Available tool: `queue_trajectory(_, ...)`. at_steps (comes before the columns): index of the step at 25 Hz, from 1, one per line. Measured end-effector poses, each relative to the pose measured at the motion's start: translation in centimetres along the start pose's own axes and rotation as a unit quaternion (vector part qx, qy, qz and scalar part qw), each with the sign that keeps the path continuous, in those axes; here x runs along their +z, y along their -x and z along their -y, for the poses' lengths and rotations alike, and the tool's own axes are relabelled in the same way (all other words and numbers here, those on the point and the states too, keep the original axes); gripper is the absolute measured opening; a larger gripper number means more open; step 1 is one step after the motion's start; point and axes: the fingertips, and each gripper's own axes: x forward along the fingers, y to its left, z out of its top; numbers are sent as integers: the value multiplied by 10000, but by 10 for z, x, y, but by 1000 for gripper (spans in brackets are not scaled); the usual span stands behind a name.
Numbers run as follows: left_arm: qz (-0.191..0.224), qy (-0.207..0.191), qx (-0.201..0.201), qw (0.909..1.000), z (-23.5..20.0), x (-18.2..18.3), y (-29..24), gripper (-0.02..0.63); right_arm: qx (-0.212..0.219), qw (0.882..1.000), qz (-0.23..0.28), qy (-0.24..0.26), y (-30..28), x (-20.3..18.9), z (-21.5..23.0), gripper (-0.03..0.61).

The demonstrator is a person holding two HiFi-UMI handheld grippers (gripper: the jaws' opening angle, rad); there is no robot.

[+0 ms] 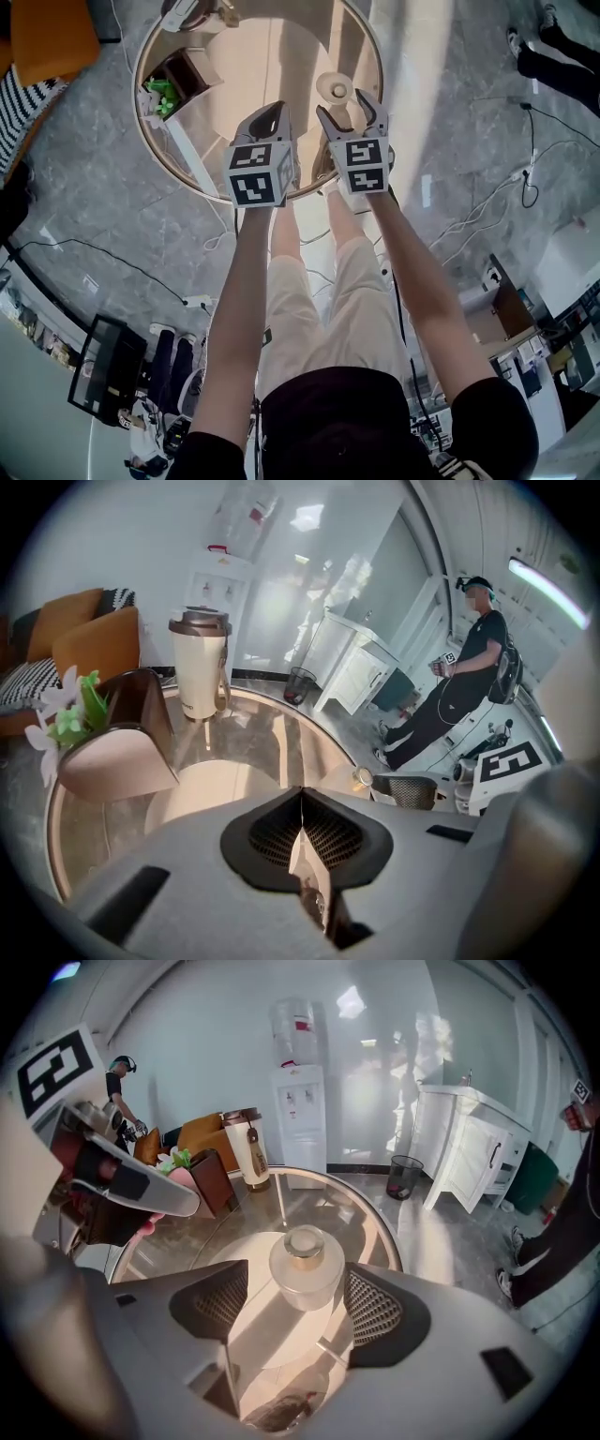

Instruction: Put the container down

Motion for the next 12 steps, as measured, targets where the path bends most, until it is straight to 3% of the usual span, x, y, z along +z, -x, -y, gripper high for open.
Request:
queue_trajectory(6, -101, 136, 66, 9998, 15, -12, 34, 18, 62, 9997, -186, 150, 45, -3, -14, 296)
queue_trajectory(12, -28, 114, -64, 9999, 38, -3, 74, 18, -2, 9995, -180, 250, 97, 24, -26, 261)
